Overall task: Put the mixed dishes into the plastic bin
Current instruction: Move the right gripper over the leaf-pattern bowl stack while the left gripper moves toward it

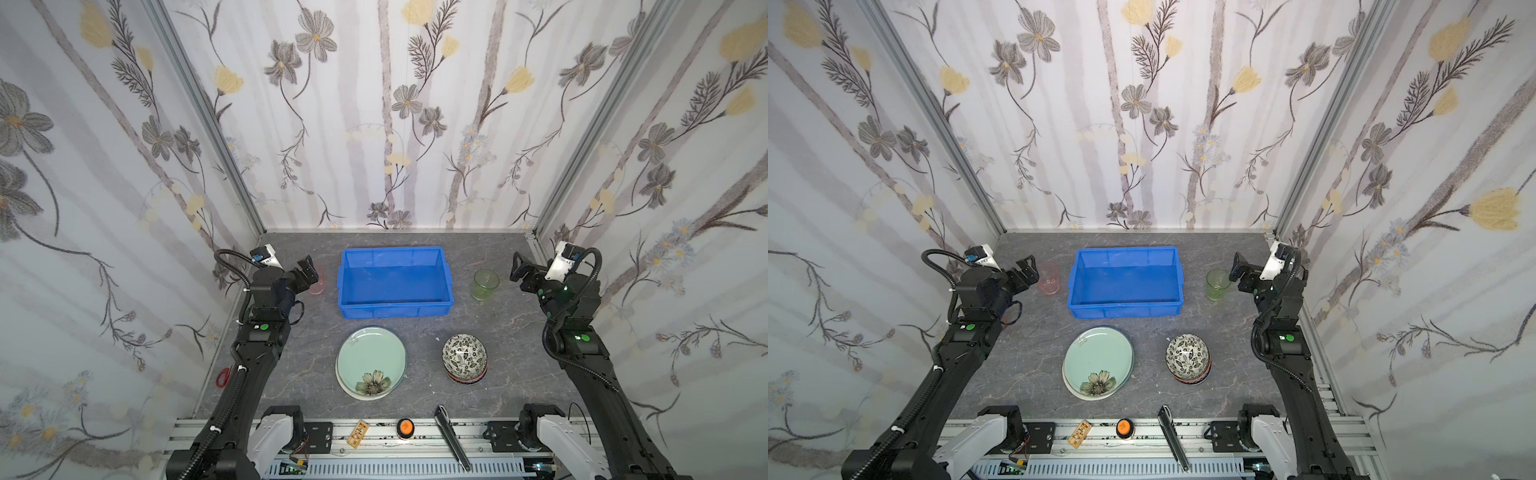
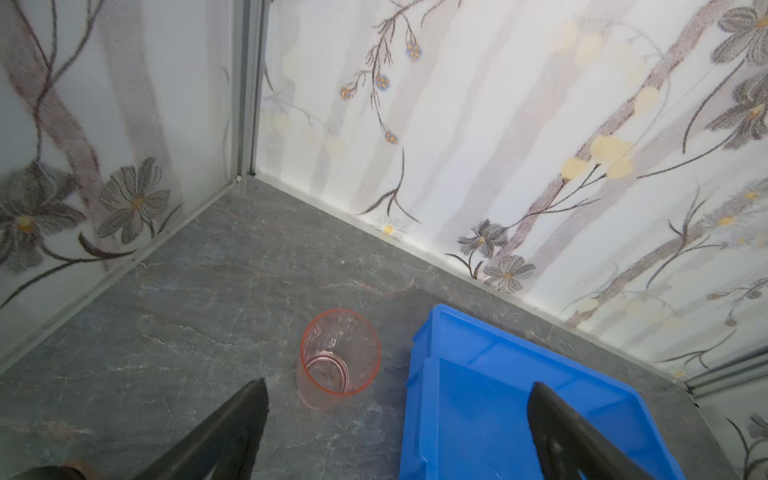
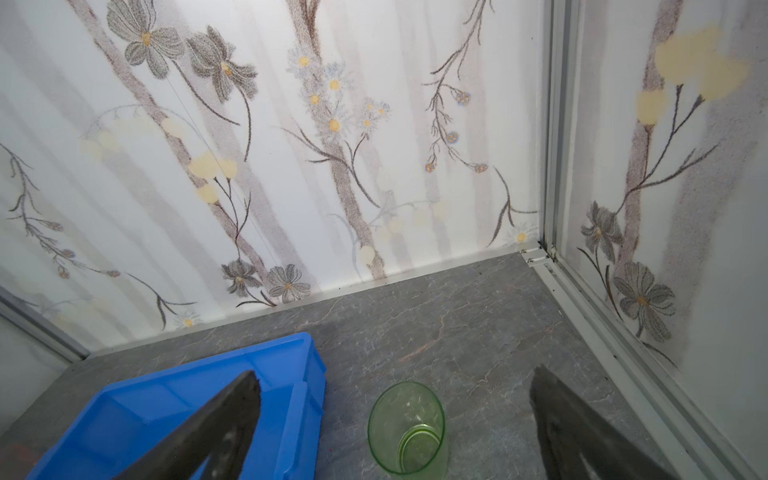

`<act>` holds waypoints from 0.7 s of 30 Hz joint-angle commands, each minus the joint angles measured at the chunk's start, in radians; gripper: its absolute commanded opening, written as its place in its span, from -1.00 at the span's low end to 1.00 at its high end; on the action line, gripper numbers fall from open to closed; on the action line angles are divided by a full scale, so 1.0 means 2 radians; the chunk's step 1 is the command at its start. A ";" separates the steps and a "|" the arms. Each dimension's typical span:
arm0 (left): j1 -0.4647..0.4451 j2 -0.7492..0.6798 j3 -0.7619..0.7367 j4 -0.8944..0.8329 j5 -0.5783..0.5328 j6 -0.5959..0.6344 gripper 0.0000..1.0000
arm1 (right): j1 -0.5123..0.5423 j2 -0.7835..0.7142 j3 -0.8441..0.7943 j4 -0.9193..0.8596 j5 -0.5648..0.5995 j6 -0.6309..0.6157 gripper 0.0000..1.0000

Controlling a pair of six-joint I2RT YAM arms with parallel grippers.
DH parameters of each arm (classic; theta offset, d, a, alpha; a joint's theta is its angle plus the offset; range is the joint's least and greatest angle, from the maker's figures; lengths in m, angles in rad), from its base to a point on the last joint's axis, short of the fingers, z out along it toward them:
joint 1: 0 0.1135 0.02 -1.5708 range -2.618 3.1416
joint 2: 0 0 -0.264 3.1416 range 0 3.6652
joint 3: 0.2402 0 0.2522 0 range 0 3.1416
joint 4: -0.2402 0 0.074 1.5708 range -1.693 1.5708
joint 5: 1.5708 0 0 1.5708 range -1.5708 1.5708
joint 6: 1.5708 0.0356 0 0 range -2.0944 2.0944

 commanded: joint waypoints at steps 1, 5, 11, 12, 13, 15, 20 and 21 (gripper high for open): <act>0.001 -0.007 0.008 -0.063 0.031 -0.022 1.00 | -0.003 -0.018 0.003 -0.056 -0.037 0.047 0.99; 0.001 -0.007 0.016 -0.092 0.048 -0.024 1.00 | -0.005 -0.037 -0.002 -0.087 -0.100 0.048 0.99; 0.000 -0.007 0.026 -0.120 0.097 -0.049 1.00 | 0.047 -0.005 0.069 -0.274 -0.056 0.025 0.99; 0.000 -0.006 0.025 -0.122 0.108 -0.060 1.00 | 0.072 0.000 0.079 -0.304 -0.022 0.022 0.99; -0.001 -0.004 0.025 -0.122 0.119 -0.066 1.00 | 0.091 0.005 0.089 -0.326 0.003 0.021 0.99; -0.007 0.004 0.026 -0.125 0.144 -0.078 1.00 | 0.130 0.018 0.109 -0.373 0.036 0.029 0.99; -0.052 0.005 0.028 -0.128 0.158 -0.105 1.00 | 0.213 0.028 0.128 -0.445 0.114 0.066 0.99; -0.066 0.003 0.027 -0.129 0.156 -0.108 1.00 | 0.230 0.028 0.126 -0.455 0.128 0.075 0.99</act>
